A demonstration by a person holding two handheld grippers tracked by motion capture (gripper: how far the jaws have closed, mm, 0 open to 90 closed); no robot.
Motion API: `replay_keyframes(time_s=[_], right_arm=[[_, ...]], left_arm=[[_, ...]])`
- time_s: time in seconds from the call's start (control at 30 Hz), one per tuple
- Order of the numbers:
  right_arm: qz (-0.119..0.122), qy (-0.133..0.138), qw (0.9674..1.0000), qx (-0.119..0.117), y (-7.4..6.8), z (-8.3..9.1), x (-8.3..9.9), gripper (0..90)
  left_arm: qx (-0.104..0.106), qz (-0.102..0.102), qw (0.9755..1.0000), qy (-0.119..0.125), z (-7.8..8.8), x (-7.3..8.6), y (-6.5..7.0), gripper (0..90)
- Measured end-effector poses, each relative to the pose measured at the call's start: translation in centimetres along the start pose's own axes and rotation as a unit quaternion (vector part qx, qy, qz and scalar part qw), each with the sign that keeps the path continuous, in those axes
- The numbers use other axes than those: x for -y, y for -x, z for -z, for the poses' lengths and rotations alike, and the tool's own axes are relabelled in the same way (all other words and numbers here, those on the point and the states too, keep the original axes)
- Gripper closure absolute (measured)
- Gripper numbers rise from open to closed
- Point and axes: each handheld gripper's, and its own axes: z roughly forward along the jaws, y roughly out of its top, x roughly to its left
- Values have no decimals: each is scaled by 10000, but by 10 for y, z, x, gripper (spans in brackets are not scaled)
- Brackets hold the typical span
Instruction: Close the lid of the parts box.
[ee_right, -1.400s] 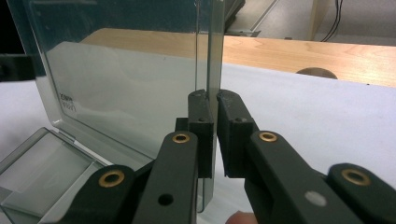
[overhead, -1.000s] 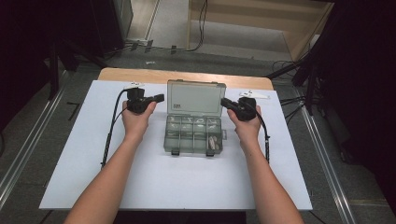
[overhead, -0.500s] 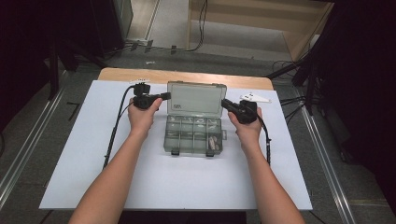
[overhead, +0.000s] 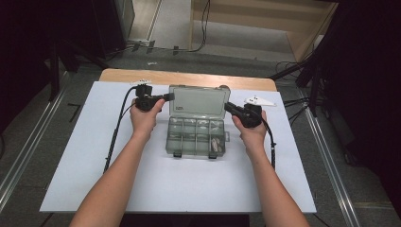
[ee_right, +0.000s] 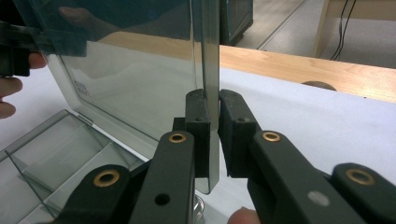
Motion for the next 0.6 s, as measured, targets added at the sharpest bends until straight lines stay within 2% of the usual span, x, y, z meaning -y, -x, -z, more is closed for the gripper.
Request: replay_keyframes(time_s=[0.27, 0.47, 0.6], right_arm=[[-73, -1, 9999, -92, 1, 2, 0, 791], [-329, 118, 9992, -183, 3, 11, 1, 680], [-312, 189, 9991, -212, 6, 21, 2, 639]], left_arm=[[4, -40, 10000, 63, 1, -1, 3, 887], [57, -64, 9999, 79, 3, -2, 4, 887], [106, -109, 9998, 98, 3, -2, 6, 888]])
